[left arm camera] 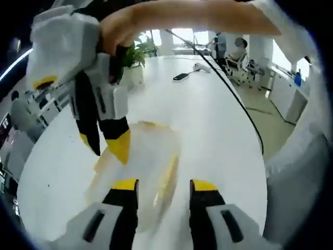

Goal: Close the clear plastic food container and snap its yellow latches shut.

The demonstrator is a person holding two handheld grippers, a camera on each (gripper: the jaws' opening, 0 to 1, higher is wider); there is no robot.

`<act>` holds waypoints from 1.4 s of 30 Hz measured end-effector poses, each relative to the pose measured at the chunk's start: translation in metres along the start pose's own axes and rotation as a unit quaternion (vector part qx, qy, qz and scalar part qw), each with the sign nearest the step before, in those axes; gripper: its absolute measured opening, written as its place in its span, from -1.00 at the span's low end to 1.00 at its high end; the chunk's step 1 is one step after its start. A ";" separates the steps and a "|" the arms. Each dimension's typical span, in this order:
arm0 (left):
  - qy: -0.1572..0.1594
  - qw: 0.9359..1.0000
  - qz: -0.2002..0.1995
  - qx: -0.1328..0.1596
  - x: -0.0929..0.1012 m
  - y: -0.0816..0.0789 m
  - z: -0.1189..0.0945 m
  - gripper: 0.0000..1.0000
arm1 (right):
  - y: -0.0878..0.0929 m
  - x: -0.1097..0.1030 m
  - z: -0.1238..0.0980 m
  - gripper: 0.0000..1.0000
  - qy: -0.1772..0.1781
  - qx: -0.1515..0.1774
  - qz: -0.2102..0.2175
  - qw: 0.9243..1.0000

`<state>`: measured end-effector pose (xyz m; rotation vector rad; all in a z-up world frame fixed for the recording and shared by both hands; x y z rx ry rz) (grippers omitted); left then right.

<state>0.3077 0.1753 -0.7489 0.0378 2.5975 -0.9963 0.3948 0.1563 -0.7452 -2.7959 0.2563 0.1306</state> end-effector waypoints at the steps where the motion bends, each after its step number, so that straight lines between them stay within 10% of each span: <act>1: 0.004 1.000 -0.004 0.001 0.000 -0.001 0.002 -0.35 | -0.001 0.001 0.000 -0.38 -0.002 -0.008 -0.005 1.000; 15: -0.050 0.992 0.117 -0.027 -0.004 -0.001 0.015 -0.44 | 0.001 0.003 0.007 -0.33 -0.038 -0.059 0.032 0.997; 33: -0.073 0.988 0.129 -0.038 -0.002 -0.002 0.019 -0.42 | 0.000 0.000 0.008 -0.30 -0.052 -0.060 0.049 0.996; 38: -0.098 0.974 0.192 -0.071 -0.001 0.000 0.021 -0.44 | -0.001 0.001 0.009 -0.32 -0.055 -0.064 0.050 0.995; 42: -0.097 0.979 0.170 -0.062 -0.001 0.000 0.021 -0.46 | -0.001 -0.001 0.009 -0.33 -0.057 -0.069 0.050 0.995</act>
Point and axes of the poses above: the point that each gripper's makers call its tool centre point, and the gripper's own axes: z roughly forward along the fingers, x roughly to its right, y roughly out of its underside, the point moved 3 cm from there along -z, roughly backward along the fingers, and after that the axes turned 12 degrees about z, right-handed, at the moved point
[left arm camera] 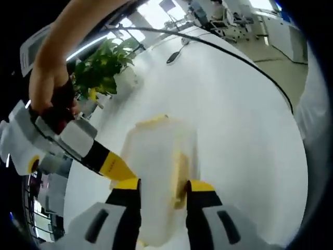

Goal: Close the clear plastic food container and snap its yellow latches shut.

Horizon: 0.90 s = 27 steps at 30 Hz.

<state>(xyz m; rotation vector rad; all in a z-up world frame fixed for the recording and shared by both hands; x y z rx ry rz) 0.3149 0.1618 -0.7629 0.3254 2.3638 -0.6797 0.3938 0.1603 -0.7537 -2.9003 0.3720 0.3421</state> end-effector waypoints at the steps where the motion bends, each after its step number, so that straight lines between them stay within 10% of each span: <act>1: -0.002 1.000 0.000 0.001 0.000 0.000 0.000 -0.46 | 0.000 0.000 0.000 -0.33 0.001 -0.002 -0.001 1.000; 27: -0.034 0.999 0.012 0.006 0.005 -0.005 0.000 -0.55 | -0.002 0.003 0.003 -0.54 -0.024 -0.024 0.012 0.999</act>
Point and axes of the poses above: the point that each gripper's makers call its tool centre point, and the gripper's own axes: z roughly forward along the fingers, x roughly to its right, y roughly out of its underside, the point moved 3 cm from there along -z, roughly backward along the fingers, and after that the axes turned 12 degrees about z, right-handed, at the moved point
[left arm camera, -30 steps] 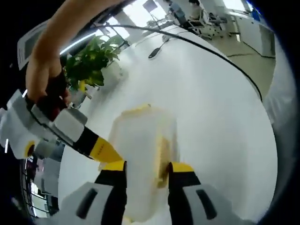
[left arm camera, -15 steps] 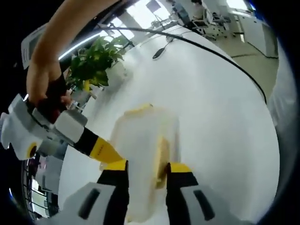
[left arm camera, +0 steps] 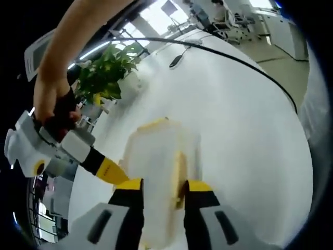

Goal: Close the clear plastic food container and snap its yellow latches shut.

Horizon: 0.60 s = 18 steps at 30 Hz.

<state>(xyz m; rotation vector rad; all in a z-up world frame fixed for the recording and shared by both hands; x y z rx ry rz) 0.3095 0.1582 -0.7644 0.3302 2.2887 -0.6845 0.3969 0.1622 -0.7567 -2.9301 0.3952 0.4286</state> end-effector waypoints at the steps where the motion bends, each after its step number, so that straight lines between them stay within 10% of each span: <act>1: 0.000 1.000 0.001 -0.001 0.000 0.000 0.000 -0.55 | 0.004 -0.002 0.002 -0.55 -0.012 -0.019 -0.004 1.000; 18: 0.002 1.000 0.010 0.002 0.001 -0.001 -0.001 -0.49 | 0.005 -0.002 0.001 -0.46 -0.038 0.036 0.023 0.998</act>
Point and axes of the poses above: the point that each gripper's makers call its tool centre point, and the gripper's own axes: z roughly forward along the fingers, x roughly to its right, y roughly out of its underside, the point moved 3 cm from there along -z, roughly backward along the fingers, and after that the axes turned 12 degrees about z, right-handed, at the moved point
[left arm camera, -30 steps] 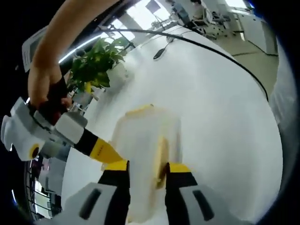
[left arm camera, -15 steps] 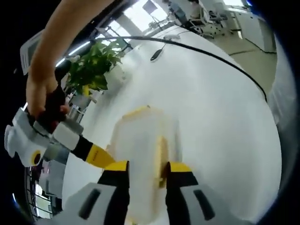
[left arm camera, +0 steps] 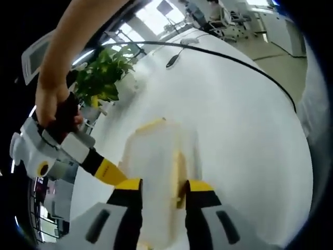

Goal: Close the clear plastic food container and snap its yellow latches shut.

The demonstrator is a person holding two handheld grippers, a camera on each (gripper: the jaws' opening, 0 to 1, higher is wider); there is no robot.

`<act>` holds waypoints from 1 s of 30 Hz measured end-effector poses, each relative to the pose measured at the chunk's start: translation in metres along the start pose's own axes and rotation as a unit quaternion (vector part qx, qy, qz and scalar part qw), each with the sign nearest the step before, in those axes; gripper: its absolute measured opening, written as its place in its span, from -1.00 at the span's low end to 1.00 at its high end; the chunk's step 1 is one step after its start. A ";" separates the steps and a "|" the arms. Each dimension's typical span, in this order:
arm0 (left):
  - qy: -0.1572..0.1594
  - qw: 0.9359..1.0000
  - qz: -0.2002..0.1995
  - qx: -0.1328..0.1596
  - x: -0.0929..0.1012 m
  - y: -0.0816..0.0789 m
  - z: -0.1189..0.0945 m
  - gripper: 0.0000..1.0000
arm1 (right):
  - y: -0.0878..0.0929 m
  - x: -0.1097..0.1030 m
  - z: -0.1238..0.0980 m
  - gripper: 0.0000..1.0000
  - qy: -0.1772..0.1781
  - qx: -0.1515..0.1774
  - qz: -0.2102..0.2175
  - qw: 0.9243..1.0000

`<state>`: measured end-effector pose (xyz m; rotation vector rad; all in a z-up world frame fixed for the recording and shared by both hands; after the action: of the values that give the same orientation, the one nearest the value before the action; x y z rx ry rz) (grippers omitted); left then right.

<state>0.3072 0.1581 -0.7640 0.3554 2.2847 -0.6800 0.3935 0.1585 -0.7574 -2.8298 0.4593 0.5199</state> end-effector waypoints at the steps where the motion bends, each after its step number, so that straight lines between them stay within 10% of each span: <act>1: 0.000 1.000 0.001 0.000 0.000 0.000 0.000 -0.49 | 0.000 0.000 -0.001 -0.46 -0.001 0.006 0.004 1.000; 7: -0.001 1.000 0.022 -0.001 0.001 0.000 -0.004 -0.47 | 0.004 -0.001 -0.003 -0.42 0.014 0.040 0.085 0.995; 10: -0.001 1.000 0.022 -0.004 0.004 0.001 -0.013 -0.52 | 0.004 -0.006 -0.003 -0.43 0.017 0.086 0.052 0.995; 17: -0.017 0.983 -0.182 0.027 -0.021 0.008 -0.042 -0.58 | 0.017 -0.008 -0.017 -0.50 0.077 0.162 0.042 0.983; 23: -0.053 0.964 -0.258 0.025 -0.043 0.025 -0.055 -0.58 | 0.024 -0.018 -0.039 -0.21 0.071 0.294 0.133 0.944; 27: -0.082 0.932 -0.351 0.040 -0.053 0.037 -0.058 -0.58 | 0.056 -0.018 -0.044 0.04 0.103 0.319 0.190 0.923; 30: -0.084 0.881 -0.461 0.070 -0.056 0.047 -0.060 -0.57 | 0.079 -0.024 -0.043 0.18 0.100 0.348 0.223 0.905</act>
<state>0.3337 0.2279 -0.7055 -0.7695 2.1532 -1.2760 0.3583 0.0797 -0.7223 -2.0823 1.0959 0.0897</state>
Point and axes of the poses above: the point that each gripper's makers call its tool centre point, and the gripper's own axes: z roughly forward along the fingers, x roughly to its right, y roughly out of its underside, the point moved 3 cm from there along -z, roughly backward along the fingers, and after that the axes turned 12 degrees about z, right-handed, at the moved point
